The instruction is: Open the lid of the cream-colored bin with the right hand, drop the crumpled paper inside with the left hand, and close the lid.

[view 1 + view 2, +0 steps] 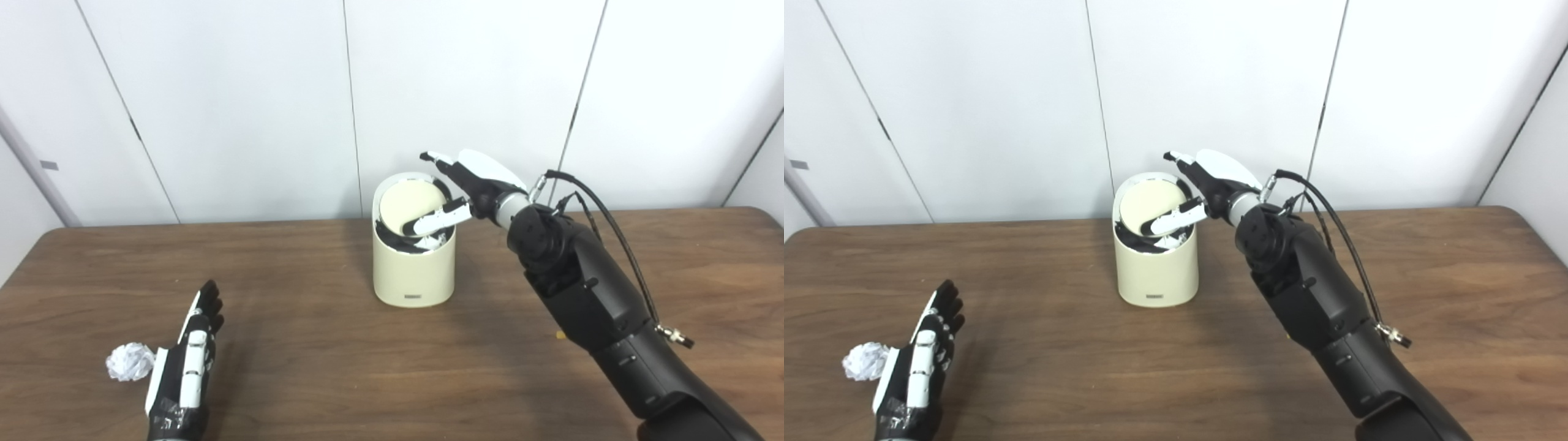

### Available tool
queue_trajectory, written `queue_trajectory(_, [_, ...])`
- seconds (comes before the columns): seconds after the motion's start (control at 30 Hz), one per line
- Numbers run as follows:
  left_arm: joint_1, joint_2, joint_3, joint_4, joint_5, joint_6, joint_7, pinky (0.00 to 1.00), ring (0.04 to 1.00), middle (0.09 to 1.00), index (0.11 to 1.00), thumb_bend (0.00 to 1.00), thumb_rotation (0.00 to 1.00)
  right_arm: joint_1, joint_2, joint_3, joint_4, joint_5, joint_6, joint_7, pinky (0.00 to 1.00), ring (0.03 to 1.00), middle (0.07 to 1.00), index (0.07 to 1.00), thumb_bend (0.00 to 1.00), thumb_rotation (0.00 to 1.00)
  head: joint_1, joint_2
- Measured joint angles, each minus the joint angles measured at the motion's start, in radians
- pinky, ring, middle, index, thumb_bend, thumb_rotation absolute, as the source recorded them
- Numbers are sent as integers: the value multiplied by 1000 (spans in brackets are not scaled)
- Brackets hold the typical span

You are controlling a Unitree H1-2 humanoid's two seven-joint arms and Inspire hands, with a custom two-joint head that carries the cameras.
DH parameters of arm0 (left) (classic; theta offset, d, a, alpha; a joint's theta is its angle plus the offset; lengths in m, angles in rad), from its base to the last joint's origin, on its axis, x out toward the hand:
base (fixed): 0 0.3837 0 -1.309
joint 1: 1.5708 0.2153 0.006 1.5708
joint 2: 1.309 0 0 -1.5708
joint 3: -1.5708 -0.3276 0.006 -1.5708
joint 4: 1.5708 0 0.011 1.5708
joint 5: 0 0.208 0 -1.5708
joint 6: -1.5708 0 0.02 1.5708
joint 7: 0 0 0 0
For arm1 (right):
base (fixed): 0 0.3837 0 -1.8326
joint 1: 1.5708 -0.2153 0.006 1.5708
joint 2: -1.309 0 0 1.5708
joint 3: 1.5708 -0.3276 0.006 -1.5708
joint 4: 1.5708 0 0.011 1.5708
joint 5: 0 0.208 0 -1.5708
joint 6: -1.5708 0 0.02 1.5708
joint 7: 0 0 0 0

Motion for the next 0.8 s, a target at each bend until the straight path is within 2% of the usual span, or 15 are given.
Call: queue_trajectory(0.8, [0, -4, 1, -1, 1, -1, 2, 1000, 1000, 1000, 1000, 367, 953, 0, -1, -6, 28, 9, -6, -40, 892, 972, 971, 958, 841, 463, -2, 6])
